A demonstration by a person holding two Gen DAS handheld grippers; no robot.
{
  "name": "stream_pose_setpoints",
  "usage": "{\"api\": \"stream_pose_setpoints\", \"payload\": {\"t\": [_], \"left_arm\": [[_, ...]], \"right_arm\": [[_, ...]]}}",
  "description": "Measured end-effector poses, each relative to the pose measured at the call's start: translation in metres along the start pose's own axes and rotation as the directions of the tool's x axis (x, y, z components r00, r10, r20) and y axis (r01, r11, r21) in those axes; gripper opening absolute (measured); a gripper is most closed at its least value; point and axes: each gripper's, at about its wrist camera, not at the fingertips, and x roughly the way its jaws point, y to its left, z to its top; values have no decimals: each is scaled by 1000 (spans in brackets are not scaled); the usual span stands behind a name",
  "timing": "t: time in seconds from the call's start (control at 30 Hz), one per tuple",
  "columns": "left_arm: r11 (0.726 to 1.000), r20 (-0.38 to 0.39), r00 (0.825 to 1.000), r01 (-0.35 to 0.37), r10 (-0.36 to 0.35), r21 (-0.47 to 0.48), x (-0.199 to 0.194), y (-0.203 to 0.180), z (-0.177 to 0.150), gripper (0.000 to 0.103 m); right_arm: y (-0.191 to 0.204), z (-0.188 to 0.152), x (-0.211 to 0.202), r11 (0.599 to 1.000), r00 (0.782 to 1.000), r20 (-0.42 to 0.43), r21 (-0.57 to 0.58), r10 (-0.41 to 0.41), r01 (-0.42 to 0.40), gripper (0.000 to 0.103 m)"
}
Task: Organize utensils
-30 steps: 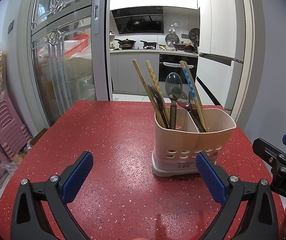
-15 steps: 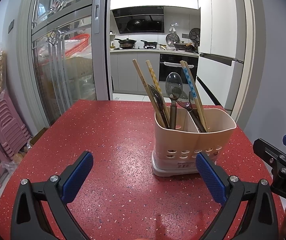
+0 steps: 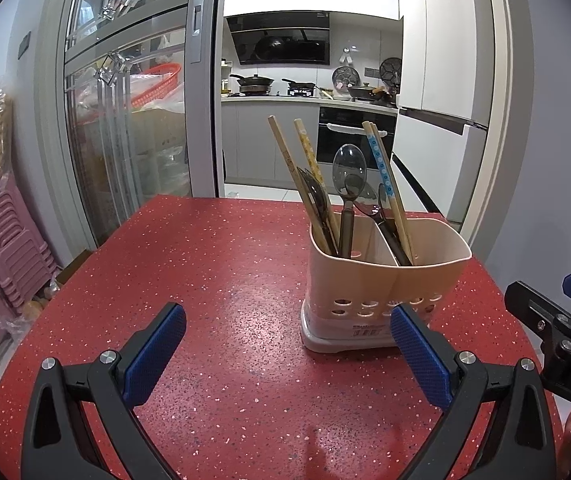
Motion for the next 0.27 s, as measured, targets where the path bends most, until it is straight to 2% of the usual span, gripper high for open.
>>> {"api": "stream_pose_setpoints", "payload": {"t": [0.27], "left_arm": [[1000, 2, 1000, 1, -1, 4, 0, -2, 1, 103]], "right_arm": [[0, 0, 0, 1000, 1000, 0, 0, 0, 0, 103]]}}
